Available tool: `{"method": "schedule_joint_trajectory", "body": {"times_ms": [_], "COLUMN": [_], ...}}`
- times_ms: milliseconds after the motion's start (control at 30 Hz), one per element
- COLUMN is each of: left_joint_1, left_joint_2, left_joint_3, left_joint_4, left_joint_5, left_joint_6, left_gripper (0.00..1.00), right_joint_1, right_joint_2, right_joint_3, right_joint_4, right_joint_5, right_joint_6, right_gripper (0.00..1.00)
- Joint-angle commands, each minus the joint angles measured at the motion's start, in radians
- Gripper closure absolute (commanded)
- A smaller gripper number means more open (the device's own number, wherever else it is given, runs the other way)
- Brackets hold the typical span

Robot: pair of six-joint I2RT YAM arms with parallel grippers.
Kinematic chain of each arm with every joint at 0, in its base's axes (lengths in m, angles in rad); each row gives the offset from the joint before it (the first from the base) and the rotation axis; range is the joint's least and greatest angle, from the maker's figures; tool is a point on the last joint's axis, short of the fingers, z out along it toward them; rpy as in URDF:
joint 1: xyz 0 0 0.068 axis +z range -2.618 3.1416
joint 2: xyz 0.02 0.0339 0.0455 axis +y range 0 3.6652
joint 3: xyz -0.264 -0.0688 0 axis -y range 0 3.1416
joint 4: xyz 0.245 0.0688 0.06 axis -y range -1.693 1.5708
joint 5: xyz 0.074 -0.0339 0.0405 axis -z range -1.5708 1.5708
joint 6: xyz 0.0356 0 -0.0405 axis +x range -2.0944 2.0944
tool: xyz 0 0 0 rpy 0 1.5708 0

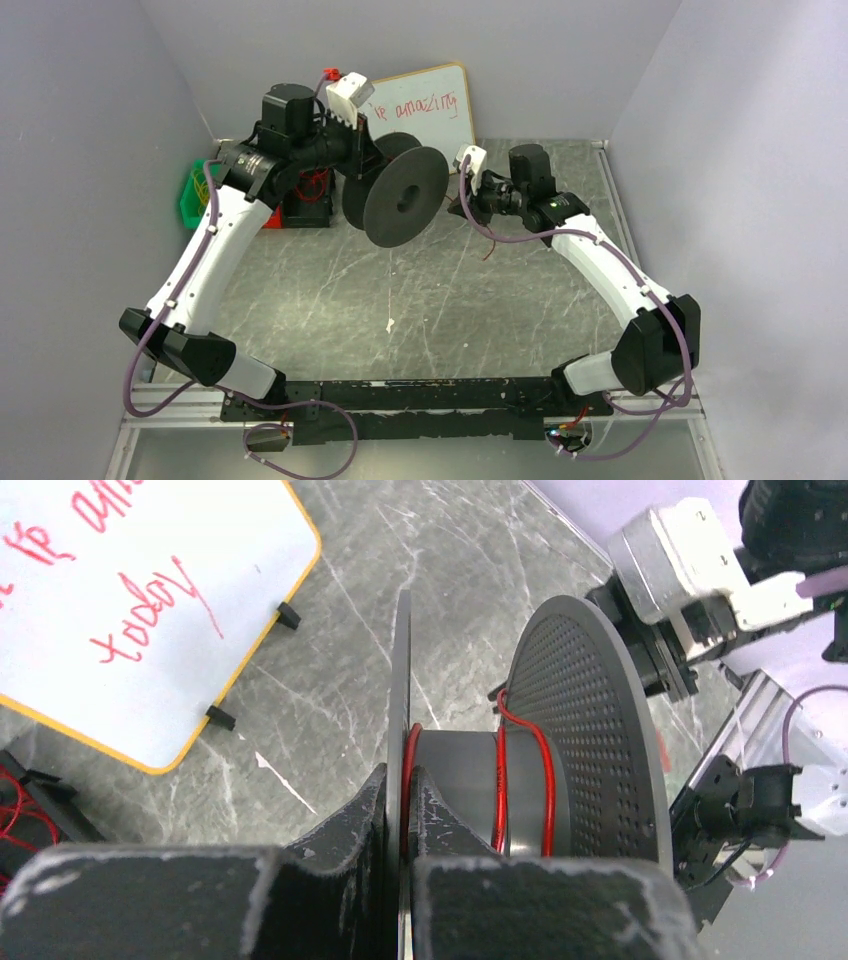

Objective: Wrap the cables
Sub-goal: Wrap the cable around the cable reel.

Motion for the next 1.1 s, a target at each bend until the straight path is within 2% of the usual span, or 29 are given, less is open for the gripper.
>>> {"method": "schedule_joint_trajectory", "body": {"times_ms": [0, 100, 233, 500, 700, 1067], "left_joint_1": [0.024, 0.031, 0.042, 0.068, 0.094, 0.146], "left_joint_2": [-0.034, -0.031, -0.035, -0.022, -0.013, -0.016], "left_joint_3": [0.072, 0.085, 0.095, 0.097, 0.069, 0.061], "left_joint_4": [0.101, 0.099, 0.093, 0.075, 0.063, 0.043], "left_joint_5": [-0.035, -0.036, -0.095, -0.268, -0.299, -0.384], "left_joint_6": [-0.095, -0.116, -0.143, -0.254, -0.347, -0.404], "left_gripper": [0.97, 0.97, 0.98, 0.97, 0.97, 0.98], "right_joint_1": [-0.004, -0.004, -0.004, -0.002, 0.029, 0.117], "right_joint_2": [-0.014, -0.008, -0.005, -0.009, -0.021, -0.039], "right_joint_3": [-0.018, -0.023, -0.036, -0.045, -0.044, -0.071], "right_joint_4": [0.022, 0.023, 0.023, -0.008, -0.017, -0.036], "right_joint_5": [-0.024, -0.031, -0.03, 0.001, 0.069, 0.165], "right_joint_6": [0.021, 0.027, 0.022, -0.019, -0.056, -0.119], "right_gripper": [0.87, 0.87, 0.94, 0.95, 0.97, 0.97]}}
